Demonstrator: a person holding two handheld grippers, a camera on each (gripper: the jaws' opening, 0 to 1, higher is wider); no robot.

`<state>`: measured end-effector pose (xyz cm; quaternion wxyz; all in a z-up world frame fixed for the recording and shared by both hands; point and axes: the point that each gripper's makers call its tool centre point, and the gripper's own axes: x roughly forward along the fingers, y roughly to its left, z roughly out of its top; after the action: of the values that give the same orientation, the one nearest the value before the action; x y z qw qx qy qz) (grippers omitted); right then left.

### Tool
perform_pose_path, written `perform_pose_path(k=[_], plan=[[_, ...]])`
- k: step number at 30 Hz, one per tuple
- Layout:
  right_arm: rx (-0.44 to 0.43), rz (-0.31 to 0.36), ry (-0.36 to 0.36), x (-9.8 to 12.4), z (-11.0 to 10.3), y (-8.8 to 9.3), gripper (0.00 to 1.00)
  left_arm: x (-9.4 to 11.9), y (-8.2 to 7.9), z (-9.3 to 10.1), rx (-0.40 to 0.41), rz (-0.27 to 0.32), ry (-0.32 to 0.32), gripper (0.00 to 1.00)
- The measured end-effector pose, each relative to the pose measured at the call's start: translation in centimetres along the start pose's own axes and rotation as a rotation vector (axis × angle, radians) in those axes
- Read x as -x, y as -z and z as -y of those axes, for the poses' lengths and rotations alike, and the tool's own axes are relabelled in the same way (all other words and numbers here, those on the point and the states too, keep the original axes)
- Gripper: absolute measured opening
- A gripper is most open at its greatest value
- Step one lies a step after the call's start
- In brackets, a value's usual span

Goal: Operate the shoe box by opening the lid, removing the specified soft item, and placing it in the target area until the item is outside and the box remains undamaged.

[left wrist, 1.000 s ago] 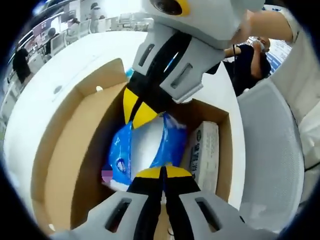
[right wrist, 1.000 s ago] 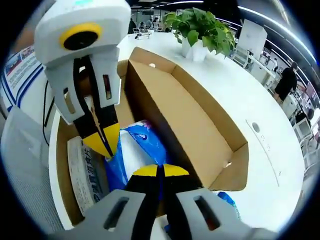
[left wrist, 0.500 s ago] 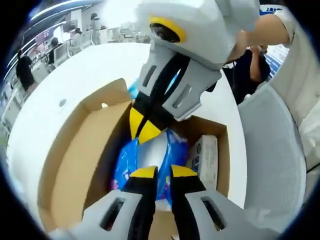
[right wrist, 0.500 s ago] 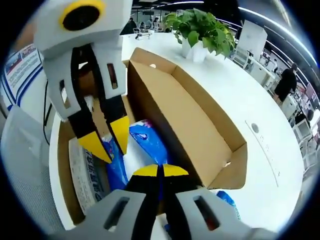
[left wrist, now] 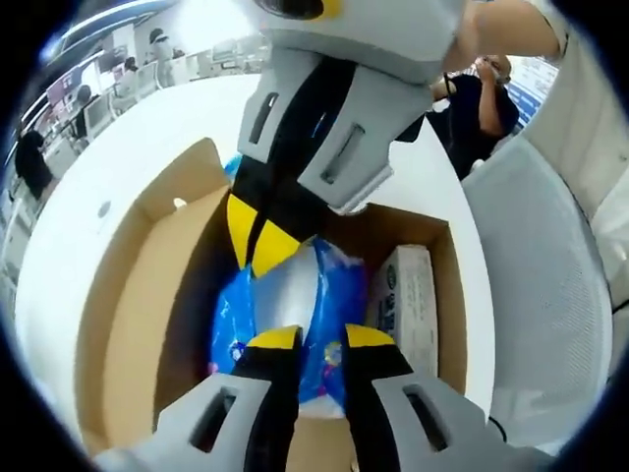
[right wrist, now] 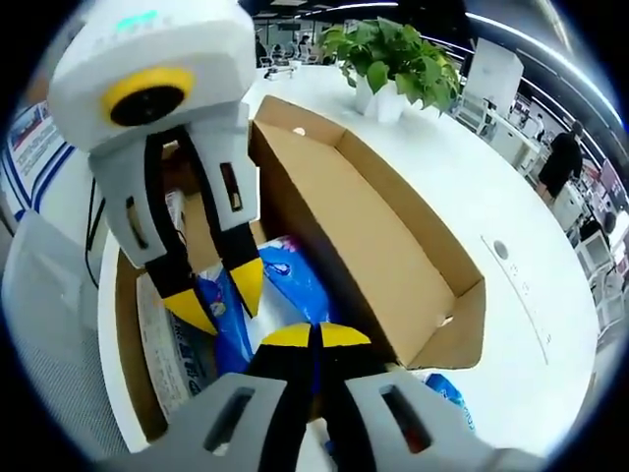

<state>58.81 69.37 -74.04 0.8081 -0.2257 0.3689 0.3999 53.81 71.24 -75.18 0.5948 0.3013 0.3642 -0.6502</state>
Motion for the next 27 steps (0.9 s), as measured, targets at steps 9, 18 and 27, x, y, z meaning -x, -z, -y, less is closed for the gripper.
perform_pose_path(k=[9, 18, 27], plan=[[-0.005, 0.014, 0.002, 0.3, 0.0, -0.3, 0.0, 0.5, 0.4, 0.6, 0.026, -0.005, 0.009, 0.0], [-0.007, 0.035, 0.004, 1.2, 0.0, -1.1, 0.0, 1.8, 0.1, 1.0, 0.04, 0.014, -0.01, 0.0], [0.01, 0.055, 0.006, 2.4, -0.3, -2.3, 0.0, 3.0, -0.8, 1.4, 0.048, 0.037, -0.033, 0.0]])
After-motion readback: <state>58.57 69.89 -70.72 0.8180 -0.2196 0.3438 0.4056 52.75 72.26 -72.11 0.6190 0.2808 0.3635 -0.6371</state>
